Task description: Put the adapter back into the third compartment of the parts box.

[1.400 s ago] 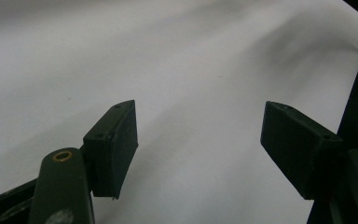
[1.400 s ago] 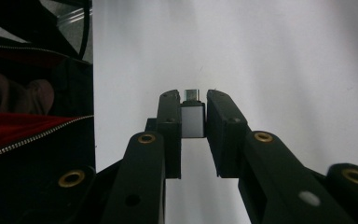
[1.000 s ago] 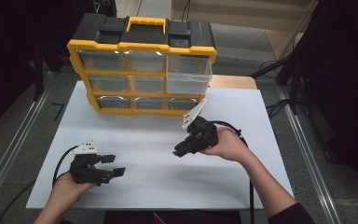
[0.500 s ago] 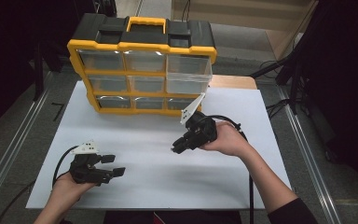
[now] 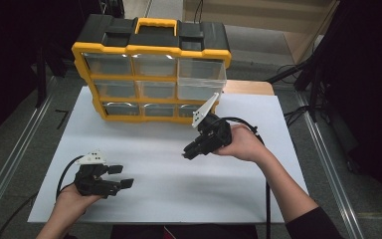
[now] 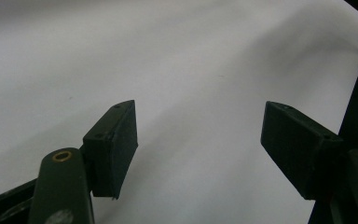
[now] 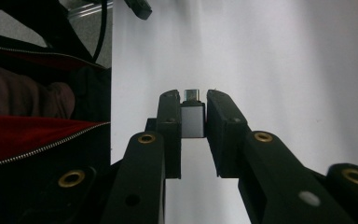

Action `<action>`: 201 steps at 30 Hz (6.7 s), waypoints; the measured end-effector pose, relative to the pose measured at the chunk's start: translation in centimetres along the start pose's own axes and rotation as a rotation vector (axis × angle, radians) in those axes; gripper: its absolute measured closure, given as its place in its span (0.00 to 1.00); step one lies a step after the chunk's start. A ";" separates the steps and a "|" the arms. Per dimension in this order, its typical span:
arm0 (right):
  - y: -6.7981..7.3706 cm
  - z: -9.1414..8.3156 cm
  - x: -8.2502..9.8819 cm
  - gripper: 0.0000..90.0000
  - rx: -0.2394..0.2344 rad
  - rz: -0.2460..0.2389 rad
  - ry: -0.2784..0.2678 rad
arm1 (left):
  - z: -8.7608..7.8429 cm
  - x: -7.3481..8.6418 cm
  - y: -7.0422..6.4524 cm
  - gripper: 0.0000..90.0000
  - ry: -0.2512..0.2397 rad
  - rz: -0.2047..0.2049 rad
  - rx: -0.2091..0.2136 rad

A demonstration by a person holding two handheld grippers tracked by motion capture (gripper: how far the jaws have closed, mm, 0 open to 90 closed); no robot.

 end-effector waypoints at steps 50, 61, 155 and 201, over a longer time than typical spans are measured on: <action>0.0 -7.4 -3.5 0.82 0.038 -0.060 0.006 | -0.1 -0.1 -0.1 0.32 -0.005 0.003 0.002; 0.0 -8.3 -3.8 0.82 0.043 -0.060 -0.003 | 0.0 0.0 -0.2 0.32 -0.002 0.006 0.006; -6.9 -21.3 -2.6 0.51 0.267 0.181 -0.163 | 0.0 -0.1 -0.3 0.32 0.000 0.009 0.010; -4.5 -9.0 6.3 0.33 0.214 0.302 -0.222 | 0.1 -0.1 -0.3 0.32 -0.001 0.008 0.004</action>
Point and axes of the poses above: each handheld gripper's, and its own axes: z roughly forward along the jaws, x roughly out of its underside, y roughly to its left, the point moved 10 cm from there along z, roughly forward along the jaws, and after that the axes turned 13 degrees about y, right-handed, at the moved point
